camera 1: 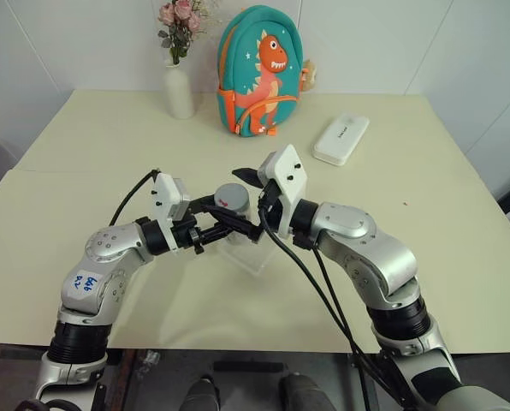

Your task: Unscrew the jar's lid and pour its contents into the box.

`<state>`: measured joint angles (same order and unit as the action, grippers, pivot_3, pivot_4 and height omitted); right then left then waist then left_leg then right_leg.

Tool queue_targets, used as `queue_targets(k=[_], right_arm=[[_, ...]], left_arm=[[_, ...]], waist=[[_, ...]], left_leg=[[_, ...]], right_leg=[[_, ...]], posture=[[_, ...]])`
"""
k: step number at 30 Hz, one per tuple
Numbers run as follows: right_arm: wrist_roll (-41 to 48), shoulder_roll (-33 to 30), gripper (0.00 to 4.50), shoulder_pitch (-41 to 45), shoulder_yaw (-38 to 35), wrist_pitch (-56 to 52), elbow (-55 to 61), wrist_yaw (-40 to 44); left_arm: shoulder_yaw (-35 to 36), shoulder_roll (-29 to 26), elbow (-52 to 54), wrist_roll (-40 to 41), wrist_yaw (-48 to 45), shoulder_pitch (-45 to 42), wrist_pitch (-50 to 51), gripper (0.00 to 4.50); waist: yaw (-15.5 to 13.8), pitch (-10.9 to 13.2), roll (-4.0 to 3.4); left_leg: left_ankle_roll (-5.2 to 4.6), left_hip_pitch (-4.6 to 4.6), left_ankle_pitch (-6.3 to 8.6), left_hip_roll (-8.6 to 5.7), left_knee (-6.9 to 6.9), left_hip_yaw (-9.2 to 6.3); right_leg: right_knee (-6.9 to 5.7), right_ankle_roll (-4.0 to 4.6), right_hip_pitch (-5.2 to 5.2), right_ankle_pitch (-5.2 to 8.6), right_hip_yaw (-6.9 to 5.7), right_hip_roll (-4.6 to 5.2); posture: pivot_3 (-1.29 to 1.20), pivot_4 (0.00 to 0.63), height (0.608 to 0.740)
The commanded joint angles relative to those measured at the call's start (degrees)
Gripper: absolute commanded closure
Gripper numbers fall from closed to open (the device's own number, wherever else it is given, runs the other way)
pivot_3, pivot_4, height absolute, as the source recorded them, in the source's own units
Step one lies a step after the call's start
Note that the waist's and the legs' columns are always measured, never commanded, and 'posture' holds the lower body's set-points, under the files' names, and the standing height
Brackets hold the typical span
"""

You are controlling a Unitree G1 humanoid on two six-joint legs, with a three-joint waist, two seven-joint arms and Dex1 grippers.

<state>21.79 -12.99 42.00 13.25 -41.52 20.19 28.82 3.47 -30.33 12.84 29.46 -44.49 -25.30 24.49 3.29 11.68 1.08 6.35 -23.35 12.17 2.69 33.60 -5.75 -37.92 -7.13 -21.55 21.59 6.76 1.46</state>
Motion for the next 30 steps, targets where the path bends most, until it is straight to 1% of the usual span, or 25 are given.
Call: queue_targets(k=[1,2,5,6,16,21,24,28,30], right_arm=[[0.28,0.50,0.38,-0.04,-0.48,-0.25,2.92,-0.63],[0.53,0.47,0.60,-0.27,-0.39,-0.33,3.26,-0.44],[0.71,0.54,1.68,-0.33,-0.26,-0.50,3.12,-0.26],[0.73,0.57,1.93,-0.31,-0.27,-0.68,3.03,-0.26],[3.74,0.13,1.95,-0.73,-0.27,-1.49,3.96,3.80],[6.75,-0.94,1.95,0.47,-1.25,0.66,2.52,10.09],[8.48,-1.00,1.95,2.01,-2.26,1.75,0.74,13.93],[9.80,-0.86,1.95,3.07,-2.89,2.44,-0.57,17.00],[11.01,-1.08,1.95,4.17,-2.56,3.74,-1.56,21.48]], left_arm=[[1.39,-0.05,2.43,1.41,-0.07,-0.06,-0.08,2.11],[1.48,-0.07,2.46,1.50,-0.04,-0.19,0.02,2.11],[1.65,-0.12,1.94,1.59,-0.13,-0.84,0.07,2.11],[1.71,-0.13,1.81,1.62,-0.15,-1.02,0.10,2.11],[2.53,-0.35,1.72,3.80,-0.66,-2.21,2.32,2.11],[2.89,-1.94,1.23,6.38,-3.74,-2.88,4.70,2.11],[2.42,-3.03,0.02,6.45,-5.94,-3.32,4.53,2.11],[2.08,-3.34,-0.77,6.18,-7.37,-3.63,4.18,2.11],[1.40,-3.79,-1.52,5.71,-9.34,-4.00,3.60,2.11]], waist=[[-0.01,0.00,0.00],[-0.02,0.00,0.00],[0.01,0.00,0.00],[0.00,0.00,0.00],[-0.02,0.00,0.00],[0.01,0.00,0.00],[0.09,0.00,0.00],[0.03,0.01,0.00],[-0.01,0.01,0.00]], left_leg=[[0.00,0.00,0.00,0.00,0.00,0.00],[0.00,0.00,0.00,0.00,0.00,0.00],[0.00,0.00,0.00,0.00,-0.01,0.00],[0.00,0.00,0.00,0.00,-0.01,0.00],[0.00,0.00,0.00,0.00,-0.01,0.00],[0.00,0.00,0.00,0.00,-0.02,0.00],[0.00,0.01,0.00,0.00,-0.04,0.00],[0.00,0.01,0.00,0.00,-0.05,0.00],[0.00,0.00,0.00,0.00,-0.06,0.00]], right_leg=[[0.00,0.00,0.00,0.00,0.00,0.00],[0.00,0.00,0.00,0.00,0.00,0.00],[0.00,0.00,0.00,0.00,0.00,0.00],[0.00,0.00,0.00,0.00,0.00,0.00],[0.01,0.00,0.00,0.00,0.00,0.00],[0.03,0.00,0.00,0.00,0.00,0.00],[0.03,0.00,0.00,0.00,0.00,0.00],[0.04,0.00,0.00,0.00,-0.01,0.00],[0.08,0.00,0.00,0.00,-0.01,0.00]], posture=[[0.00,0.150,0.740],[0.00,0.150,0.740],[0.00,0.150,0.740],[0.00,0.150,0.740],[0.00,0.150,0.740],[0.00,0.150,0.740],[0.00,0.150,0.740],[0.00,0.150,0.740],[0.00,0.150,0.740]])
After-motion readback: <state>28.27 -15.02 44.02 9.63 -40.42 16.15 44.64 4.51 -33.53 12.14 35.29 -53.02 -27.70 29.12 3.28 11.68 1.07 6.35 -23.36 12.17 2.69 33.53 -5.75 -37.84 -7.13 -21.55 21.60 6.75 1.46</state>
